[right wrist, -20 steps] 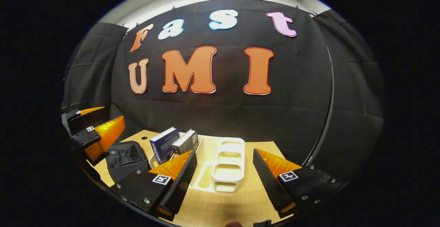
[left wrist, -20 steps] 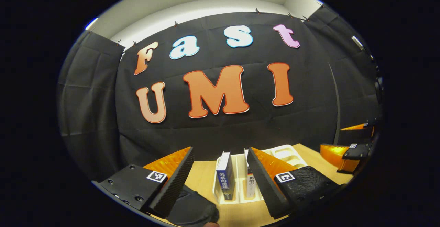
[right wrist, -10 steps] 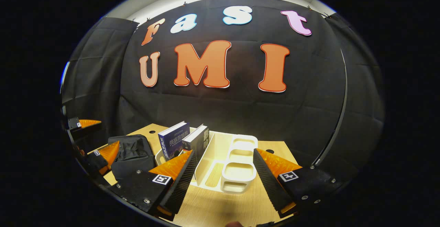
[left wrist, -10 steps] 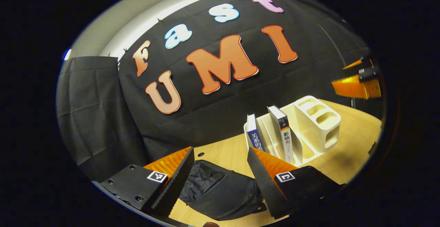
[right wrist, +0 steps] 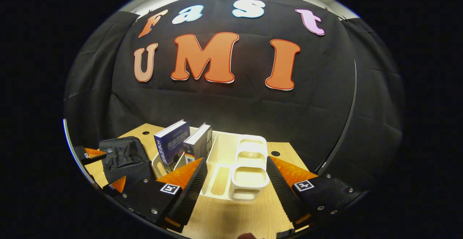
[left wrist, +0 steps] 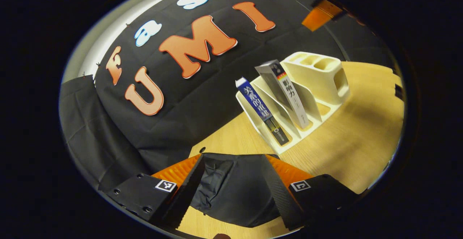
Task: Open the schoolbag, grab two books from the bookshelf and put them into the schoolbag.
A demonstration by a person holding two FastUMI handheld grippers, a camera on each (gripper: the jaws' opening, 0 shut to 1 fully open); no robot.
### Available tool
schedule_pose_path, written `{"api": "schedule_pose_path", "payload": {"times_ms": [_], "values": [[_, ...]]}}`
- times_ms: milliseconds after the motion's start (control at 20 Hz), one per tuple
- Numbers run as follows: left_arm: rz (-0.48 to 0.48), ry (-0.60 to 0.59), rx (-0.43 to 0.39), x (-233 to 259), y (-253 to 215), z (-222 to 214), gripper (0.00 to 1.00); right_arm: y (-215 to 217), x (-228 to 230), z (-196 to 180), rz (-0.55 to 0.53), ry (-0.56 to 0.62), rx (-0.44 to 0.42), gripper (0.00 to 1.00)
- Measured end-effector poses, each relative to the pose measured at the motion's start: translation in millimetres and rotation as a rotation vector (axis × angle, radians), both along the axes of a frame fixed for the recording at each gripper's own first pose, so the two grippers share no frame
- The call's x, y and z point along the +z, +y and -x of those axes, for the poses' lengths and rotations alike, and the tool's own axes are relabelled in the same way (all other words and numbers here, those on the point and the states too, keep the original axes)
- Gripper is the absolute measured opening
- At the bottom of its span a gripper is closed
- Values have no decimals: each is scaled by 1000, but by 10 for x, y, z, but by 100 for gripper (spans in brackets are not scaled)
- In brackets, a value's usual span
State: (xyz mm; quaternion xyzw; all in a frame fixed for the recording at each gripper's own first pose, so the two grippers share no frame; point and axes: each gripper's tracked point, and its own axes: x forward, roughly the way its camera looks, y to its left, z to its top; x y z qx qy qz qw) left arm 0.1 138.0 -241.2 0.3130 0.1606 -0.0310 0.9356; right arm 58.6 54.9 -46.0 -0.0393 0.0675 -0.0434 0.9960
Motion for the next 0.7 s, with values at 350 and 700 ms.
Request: {"api": "schedule_pose_path", "payload": {"times_ms": [350,700], "values": [[-81,113,-8,-613,-25,28,99,-29,2,-2,16,6,-1,98],[-160,174,2,-922,-6,-34,98,-56,-4,8,-8,6,-2,98]]}}
